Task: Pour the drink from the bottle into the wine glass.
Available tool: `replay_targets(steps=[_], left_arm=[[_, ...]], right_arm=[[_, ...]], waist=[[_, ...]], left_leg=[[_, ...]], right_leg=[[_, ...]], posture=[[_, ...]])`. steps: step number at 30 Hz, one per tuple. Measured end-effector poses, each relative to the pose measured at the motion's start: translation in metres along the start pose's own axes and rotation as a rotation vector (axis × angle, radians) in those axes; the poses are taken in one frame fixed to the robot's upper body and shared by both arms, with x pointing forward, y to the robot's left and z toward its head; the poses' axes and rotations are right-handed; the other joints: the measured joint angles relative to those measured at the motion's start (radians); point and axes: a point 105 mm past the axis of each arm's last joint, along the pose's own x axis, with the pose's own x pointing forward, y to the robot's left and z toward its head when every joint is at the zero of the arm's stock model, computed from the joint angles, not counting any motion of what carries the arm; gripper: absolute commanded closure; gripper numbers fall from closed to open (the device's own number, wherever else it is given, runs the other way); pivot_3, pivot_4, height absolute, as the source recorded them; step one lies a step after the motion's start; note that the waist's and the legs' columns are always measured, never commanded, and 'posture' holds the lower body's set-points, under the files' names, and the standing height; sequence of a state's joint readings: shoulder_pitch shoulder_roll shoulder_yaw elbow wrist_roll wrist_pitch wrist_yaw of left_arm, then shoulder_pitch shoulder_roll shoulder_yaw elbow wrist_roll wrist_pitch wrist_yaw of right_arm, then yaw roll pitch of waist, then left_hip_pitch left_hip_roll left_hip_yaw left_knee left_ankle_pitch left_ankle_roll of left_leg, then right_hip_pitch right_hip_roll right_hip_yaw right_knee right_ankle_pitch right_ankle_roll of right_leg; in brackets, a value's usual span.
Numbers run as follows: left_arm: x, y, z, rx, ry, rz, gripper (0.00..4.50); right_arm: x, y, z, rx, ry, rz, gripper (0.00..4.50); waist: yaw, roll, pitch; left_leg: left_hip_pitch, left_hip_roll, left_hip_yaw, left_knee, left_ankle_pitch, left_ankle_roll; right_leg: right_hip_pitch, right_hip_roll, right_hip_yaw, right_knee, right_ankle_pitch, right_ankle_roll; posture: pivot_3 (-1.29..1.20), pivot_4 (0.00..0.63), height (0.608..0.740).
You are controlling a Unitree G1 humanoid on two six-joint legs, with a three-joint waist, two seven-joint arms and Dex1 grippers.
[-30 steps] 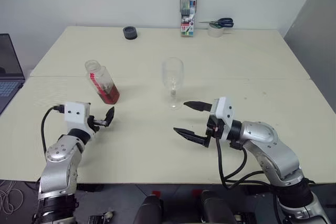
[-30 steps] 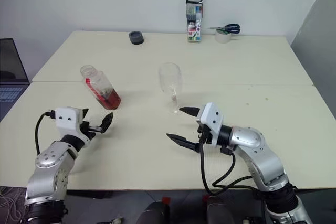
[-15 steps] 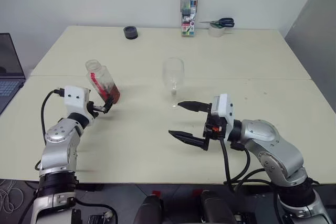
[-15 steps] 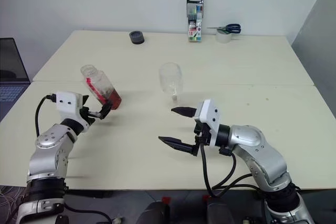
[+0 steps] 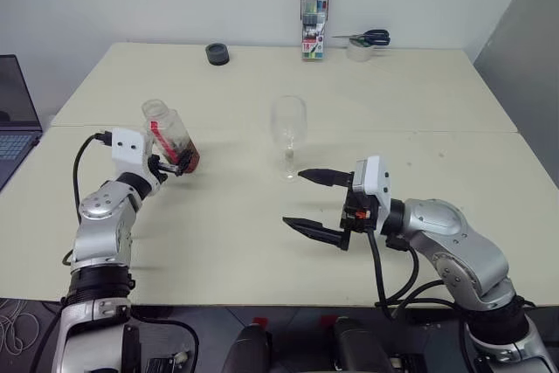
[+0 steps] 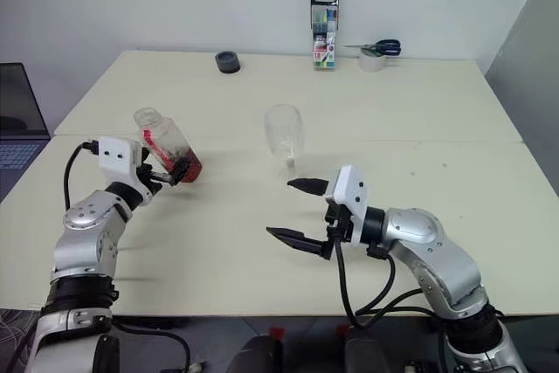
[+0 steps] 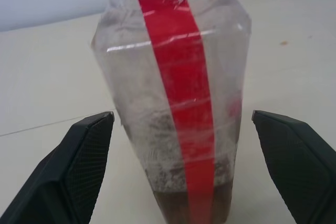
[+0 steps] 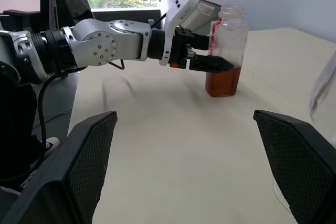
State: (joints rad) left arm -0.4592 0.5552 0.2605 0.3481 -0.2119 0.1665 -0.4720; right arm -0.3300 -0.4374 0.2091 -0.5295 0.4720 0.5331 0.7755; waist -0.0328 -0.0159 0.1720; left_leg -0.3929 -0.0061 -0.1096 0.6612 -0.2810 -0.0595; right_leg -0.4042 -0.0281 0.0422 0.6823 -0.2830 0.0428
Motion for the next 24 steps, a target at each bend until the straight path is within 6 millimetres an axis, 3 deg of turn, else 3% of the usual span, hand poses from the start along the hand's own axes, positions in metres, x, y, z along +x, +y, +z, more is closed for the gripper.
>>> replay_targets(steps=[6, 15, 22, 24], left_arm=[[0.007, -0.002, 0.003, -0.002, 0.0, -0.009, 0.0], [0.011, -0.001, -0.002, -0.041, 0.014, -0.004, 2.67], [0.013, -0.004, -0.001, -0.042, 0.01, -0.015, 2.81], [0.017, -0.017, 0.007, 0.005, -0.001, -0.062, 2.81]], right_arm=[[0.0, 0.0, 0.0, -0.001, 0.001, -0.001, 0.05], [0.0, -0.002, 0.0, -0.011, 0.005, -0.015, 0.0], [0.0, -0.004, 0.0, -0.019, 0.009, -0.032, 0.0], [-0.001, -0.008, 0.002, -0.025, 0.007, -0.06, 0.0]], waist=[[0.0, 0.0, 0.0], [0.0, 0.0, 0.0], [0.0, 0.0, 0.0], [0.0, 0.0, 0.0]], left_leg=[[0.0, 0.0, 0.0, 0.0, 0.0, 0.0], [0.0, 0.0, 0.0, 0.0, 0.0, 0.0], [0.0, 0.0, 0.0, 0.001, 0.0, 0.0], [-0.002, 0.0, -0.001, 0.001, 0.0, 0.0]], right_leg=[[0.0, 0.0, 0.0, 0.0, 0.0, 0.0], [0.0, 0.0, 0.0, 0.0, 0.0, 0.0], [0.0, 0.0, 0.0, 0.001, 0.0, 0.0], [-0.001, 0.0, 0.0, 0.0, 0.0, 0.0]], posture=[[0.0, 0.15, 0.74], [0.0, 0.15, 0.74], [0.0, 0.15, 0.74], [0.0, 0.15, 0.74]])
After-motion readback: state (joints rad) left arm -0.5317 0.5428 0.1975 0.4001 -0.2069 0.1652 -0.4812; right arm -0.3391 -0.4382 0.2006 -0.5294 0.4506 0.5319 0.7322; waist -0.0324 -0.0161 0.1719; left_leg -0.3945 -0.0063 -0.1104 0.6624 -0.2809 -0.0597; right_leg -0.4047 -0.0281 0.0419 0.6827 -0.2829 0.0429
